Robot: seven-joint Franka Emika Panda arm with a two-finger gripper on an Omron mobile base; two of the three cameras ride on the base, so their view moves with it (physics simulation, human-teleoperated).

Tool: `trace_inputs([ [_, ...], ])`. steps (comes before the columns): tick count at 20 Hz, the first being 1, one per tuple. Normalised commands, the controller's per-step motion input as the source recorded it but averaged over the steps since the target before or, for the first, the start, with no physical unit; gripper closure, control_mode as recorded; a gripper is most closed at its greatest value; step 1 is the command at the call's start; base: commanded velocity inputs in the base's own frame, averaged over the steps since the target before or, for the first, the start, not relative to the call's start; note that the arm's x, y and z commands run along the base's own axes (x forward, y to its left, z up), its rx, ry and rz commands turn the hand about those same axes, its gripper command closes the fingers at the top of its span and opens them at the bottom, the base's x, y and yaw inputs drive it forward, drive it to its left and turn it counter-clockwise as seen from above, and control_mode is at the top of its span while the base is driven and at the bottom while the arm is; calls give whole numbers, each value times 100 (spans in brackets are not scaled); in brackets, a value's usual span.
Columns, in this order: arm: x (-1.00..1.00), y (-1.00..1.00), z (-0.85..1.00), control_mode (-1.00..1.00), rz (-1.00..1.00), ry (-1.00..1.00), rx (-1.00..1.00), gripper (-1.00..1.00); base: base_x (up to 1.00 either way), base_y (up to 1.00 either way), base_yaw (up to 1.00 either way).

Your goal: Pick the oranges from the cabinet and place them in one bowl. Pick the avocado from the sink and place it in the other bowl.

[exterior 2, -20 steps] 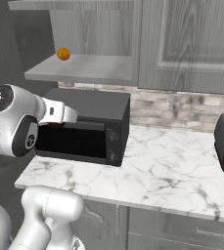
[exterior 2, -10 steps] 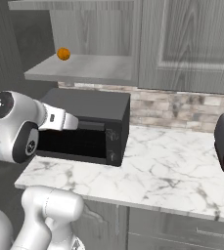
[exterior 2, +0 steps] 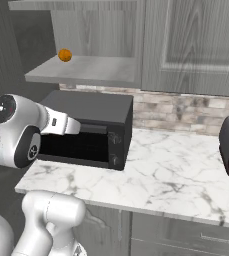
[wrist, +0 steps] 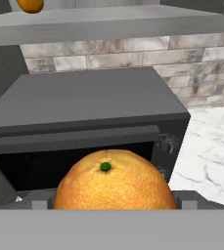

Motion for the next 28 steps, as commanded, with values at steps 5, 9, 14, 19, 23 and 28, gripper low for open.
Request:
trace_inputs([
  [5, 0, 0, 0, -100, 0, 0, 0, 100, 0, 0, 0],
  [9, 0, 0, 0, -100, 0, 0, 0, 100, 0, 0, 0],
  [14, 0, 0, 0, -100, 0, 0, 0, 100, 0, 0, 0],
  [19, 0, 0, 0, -100, 0, 0, 0, 100, 0, 0, 0],
  [23, 0, 0, 0, 100, 0, 0, 0, 100, 0, 0, 0],
  [28, 0, 0, 0, 100, 0, 0, 0, 100, -14, -1, 0],
])
